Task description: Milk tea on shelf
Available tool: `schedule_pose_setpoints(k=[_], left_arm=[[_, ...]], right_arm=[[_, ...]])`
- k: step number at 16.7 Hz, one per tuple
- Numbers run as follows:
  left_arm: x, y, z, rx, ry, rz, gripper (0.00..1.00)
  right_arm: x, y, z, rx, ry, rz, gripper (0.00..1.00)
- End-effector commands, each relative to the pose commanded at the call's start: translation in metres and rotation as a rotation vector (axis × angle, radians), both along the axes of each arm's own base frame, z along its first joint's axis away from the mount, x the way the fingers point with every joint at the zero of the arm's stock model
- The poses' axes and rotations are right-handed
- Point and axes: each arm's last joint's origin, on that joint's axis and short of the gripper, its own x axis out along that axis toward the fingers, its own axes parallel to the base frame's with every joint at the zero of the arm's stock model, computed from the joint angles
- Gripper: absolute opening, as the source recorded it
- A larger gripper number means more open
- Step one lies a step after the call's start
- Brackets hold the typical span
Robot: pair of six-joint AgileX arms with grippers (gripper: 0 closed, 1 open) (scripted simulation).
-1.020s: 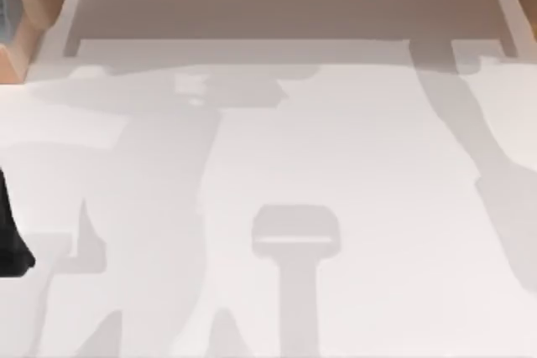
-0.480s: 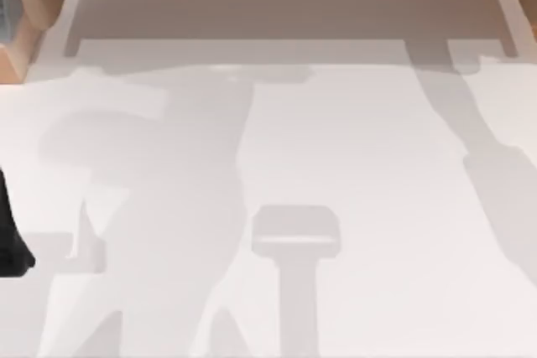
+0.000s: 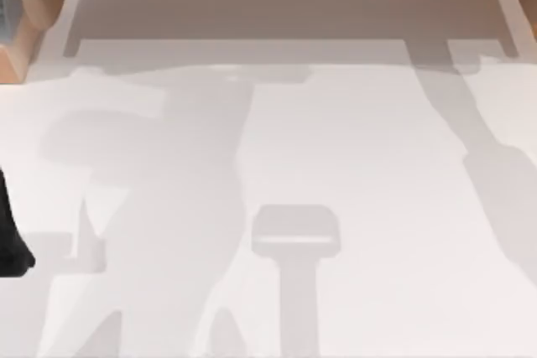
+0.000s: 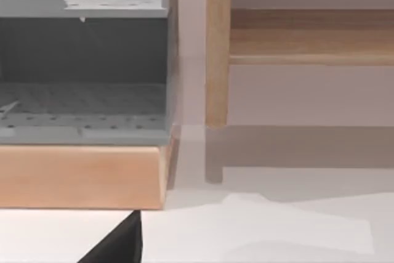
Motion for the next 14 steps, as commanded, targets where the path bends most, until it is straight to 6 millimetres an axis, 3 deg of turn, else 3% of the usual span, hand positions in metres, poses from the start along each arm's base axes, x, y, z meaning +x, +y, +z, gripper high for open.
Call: schedule_pose_setpoints(k=[8, 14], left_arm=[[0.0, 0.0, 0.0, 0.0, 0.0, 0.0, 1.0], [0.0, 0.0, 0.0, 0.0, 0.0, 0.0, 1.0]], right_arm=[[0.0, 0.0, 0.0, 0.0, 0.0, 0.0, 0.98], [0.0, 0.0, 0.0, 0.0, 0.0, 0.0, 1.0]])
